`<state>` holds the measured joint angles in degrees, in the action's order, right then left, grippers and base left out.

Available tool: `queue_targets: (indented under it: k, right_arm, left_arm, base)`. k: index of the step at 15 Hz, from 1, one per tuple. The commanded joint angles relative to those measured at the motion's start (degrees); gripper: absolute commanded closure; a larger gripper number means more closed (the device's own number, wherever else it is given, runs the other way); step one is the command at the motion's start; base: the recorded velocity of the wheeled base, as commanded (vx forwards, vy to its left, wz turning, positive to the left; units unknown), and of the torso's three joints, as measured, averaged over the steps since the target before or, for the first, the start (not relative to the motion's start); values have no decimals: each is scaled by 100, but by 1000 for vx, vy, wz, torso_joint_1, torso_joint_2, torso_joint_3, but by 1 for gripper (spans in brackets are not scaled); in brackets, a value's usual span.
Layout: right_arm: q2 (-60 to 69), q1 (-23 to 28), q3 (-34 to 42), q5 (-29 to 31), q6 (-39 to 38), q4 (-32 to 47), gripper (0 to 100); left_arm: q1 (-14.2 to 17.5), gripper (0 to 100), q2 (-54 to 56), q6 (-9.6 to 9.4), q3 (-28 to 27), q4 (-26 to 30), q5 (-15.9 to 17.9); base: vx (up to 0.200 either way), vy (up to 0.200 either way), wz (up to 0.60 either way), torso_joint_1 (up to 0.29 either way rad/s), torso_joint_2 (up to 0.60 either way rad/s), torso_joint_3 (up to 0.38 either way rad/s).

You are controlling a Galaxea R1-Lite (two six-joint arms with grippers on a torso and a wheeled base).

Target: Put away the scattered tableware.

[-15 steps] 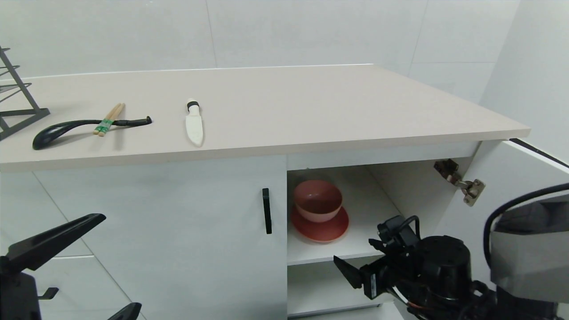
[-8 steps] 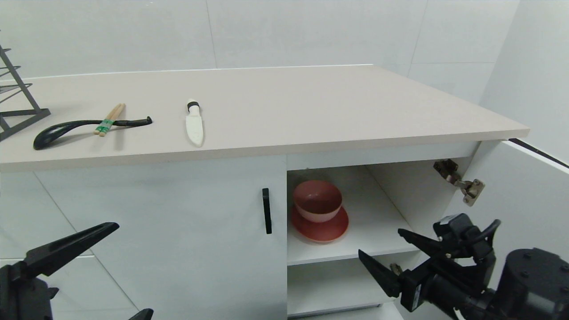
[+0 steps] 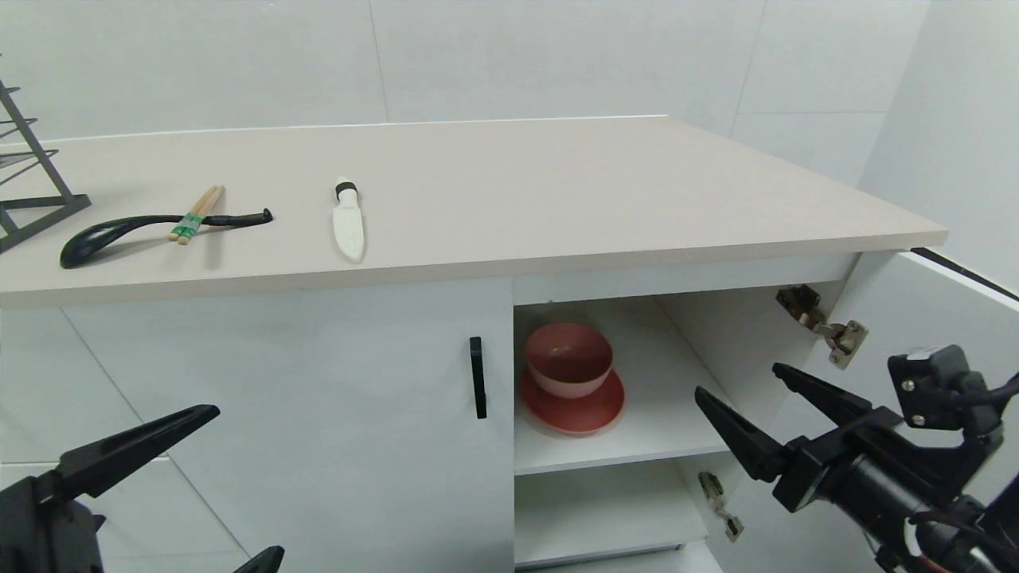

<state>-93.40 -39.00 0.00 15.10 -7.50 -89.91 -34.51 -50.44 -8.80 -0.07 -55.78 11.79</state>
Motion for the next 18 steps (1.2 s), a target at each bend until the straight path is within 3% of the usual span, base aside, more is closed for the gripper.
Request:
queue_targets:
  k: [1,5,6,11,13,16,18]
  right_arm:
    - [340,-3,0,1,-6,61,0]
    - [1668,-3,0,-34,3,808,0]
    - [2362,-38,0,-34,82,1511,0]
    - [4155,50,-18,-25,372,3190,0]
    - [4665,138,-9,-25,486,3814,0]
    - [6001,208,-18,-16,723,5484,0]
    - [6440,270,-44,-16,732,5950,0]
  left_arm:
    - [85,0,35,10,-1,-3,-1]
    - [94,0,35,19,7,-11,-10]
    - [103,0,61,19,7,-11,-10]
    - [384,0,597,36,7,410,-10]
    - [639,0,984,28,7,832,-10]
    - [1465,0,1819,36,7,1896,-10]
    - [1931,0,2258,45,7,2247,-10]
  base:
    - [0,0,0,0,0,0]
    - [0,0,0,0,0,0]
    - [0,0,0,0,0,0]
    - [0,0,0,0,0,0]
    - [0,0,0,0,0,0]
    - [0,0,0,0,0,0]
    - [0,0,0,0,0,0]
